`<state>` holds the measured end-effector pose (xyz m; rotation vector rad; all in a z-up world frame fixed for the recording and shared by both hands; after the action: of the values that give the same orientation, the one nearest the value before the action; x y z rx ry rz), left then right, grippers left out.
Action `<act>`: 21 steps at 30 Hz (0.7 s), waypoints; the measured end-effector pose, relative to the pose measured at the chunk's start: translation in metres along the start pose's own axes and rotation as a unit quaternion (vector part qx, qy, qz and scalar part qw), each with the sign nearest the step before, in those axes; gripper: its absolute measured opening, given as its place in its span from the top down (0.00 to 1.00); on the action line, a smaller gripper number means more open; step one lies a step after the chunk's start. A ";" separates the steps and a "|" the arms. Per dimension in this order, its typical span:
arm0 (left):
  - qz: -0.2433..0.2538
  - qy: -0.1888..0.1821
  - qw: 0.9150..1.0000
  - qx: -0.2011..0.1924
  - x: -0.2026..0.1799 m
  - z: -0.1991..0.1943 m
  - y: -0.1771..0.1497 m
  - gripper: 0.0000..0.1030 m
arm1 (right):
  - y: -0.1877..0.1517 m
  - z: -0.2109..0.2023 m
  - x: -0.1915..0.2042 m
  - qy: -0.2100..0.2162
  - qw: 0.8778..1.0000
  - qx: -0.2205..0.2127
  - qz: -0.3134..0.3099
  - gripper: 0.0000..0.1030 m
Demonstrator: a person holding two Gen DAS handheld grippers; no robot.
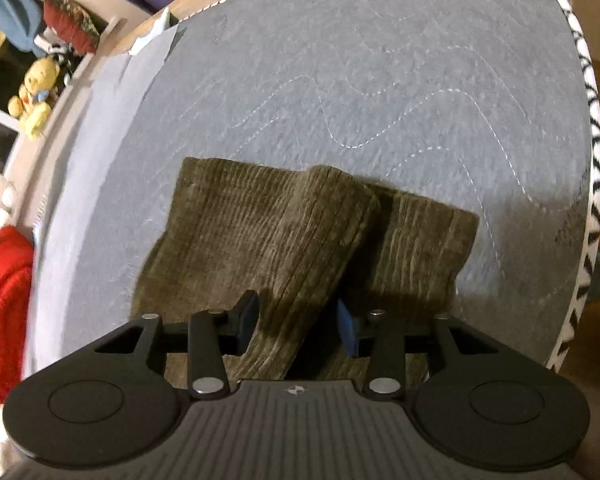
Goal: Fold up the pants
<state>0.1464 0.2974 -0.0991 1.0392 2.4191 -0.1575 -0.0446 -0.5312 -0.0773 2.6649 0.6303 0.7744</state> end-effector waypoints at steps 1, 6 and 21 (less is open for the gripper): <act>0.003 0.009 1.000 -0.002 -0.002 0.002 0.001 0.43 | 0.000 0.003 0.001 -0.006 1.000 0.001 -0.004 0.60; 0.077 0.003 0.993 -0.090 -0.032 -0.031 0.004 0.81 | 0.010 -0.007 0.019 0.025 0.998 -0.049 -0.023 0.97; 0.133 0.033 0.990 0.014 0.012 -0.038 -0.017 0.82 | 0.018 -0.021 -0.008 -0.061 0.990 -0.010 -0.123 0.97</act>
<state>0.1119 0.3043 -0.0731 1.3874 2.3118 -0.0656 -0.0567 -0.5474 -0.0565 2.5279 0.8926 0.5420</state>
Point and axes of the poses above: each gripper's, at about its wrist camera, not at the fingertips, and z roughly the way its jaws point, x to its left, y to its top, the point moved 1 cm from there along z, roughly the way its jaws point, and after that the axes turned 9 degrees about -z, right-handed, at the moved point
